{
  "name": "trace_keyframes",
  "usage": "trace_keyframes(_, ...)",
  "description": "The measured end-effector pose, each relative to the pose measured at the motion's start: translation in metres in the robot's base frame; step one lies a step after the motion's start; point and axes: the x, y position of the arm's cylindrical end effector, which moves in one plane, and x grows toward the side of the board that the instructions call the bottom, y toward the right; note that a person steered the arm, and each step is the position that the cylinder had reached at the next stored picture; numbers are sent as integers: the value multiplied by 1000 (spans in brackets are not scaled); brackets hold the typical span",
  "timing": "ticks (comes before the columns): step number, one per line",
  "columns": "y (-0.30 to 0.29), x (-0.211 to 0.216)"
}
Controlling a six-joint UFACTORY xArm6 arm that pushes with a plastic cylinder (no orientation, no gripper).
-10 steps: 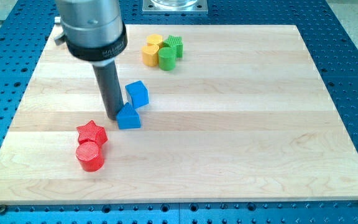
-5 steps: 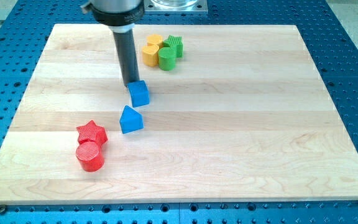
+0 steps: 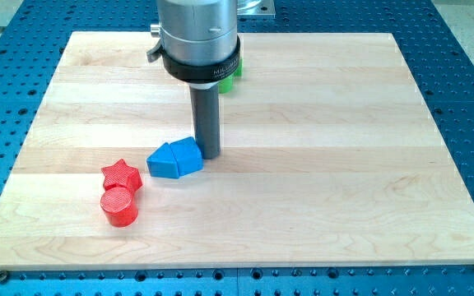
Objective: Move the cube into the triangle
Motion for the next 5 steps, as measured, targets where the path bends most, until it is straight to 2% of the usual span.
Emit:
trace_keyframes(1,-2,-6)
trace_keyframes(3,-2,-66)
trace_keyframes(5,-29,-52)
